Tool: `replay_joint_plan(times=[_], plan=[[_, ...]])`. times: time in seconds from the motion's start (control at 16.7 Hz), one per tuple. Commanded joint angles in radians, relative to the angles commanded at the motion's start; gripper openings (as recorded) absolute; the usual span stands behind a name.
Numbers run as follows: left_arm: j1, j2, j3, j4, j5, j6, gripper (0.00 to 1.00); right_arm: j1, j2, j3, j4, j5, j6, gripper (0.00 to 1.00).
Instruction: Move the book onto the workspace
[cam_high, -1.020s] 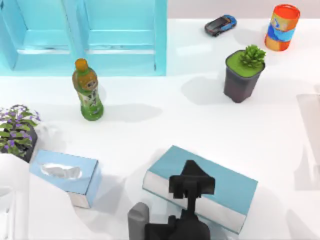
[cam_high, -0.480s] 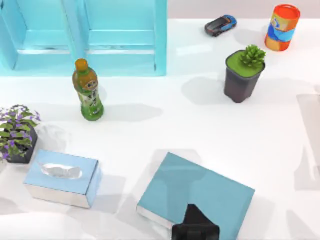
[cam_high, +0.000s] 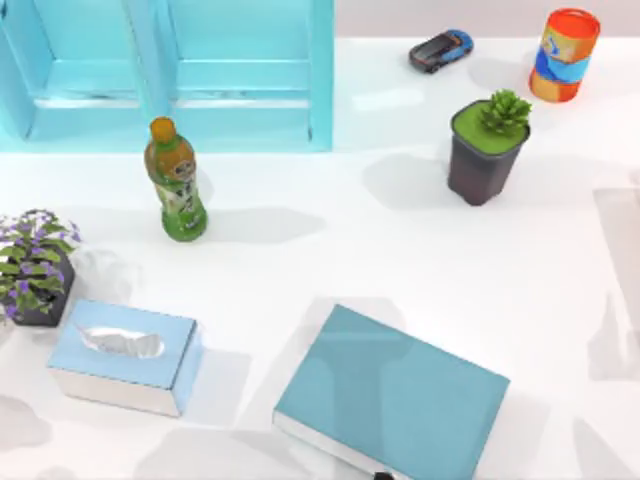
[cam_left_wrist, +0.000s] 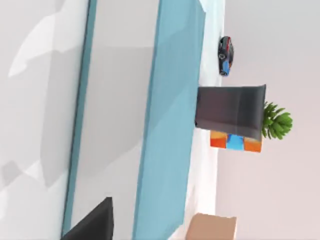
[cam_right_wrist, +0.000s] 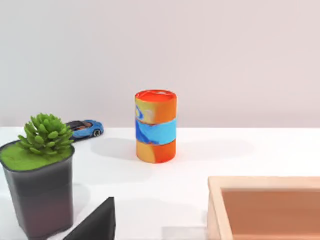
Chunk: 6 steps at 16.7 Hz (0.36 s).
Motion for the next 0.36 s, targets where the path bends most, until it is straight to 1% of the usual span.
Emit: replay_joint_plan(times=[0.18, 0.36], plan=[[-0.044, 0.009, 0.034, -0.124, -0.002, -0.113, 1.0, 0.0, 0.0, 0.0, 0.0, 0.0, 0.0, 1.0], [-0.055, 0.011, 0.042, -0.153, -0.002, -0.141, 1.0, 0.0, 0.0, 0.0, 0.0, 0.0, 0.0, 1.0]])
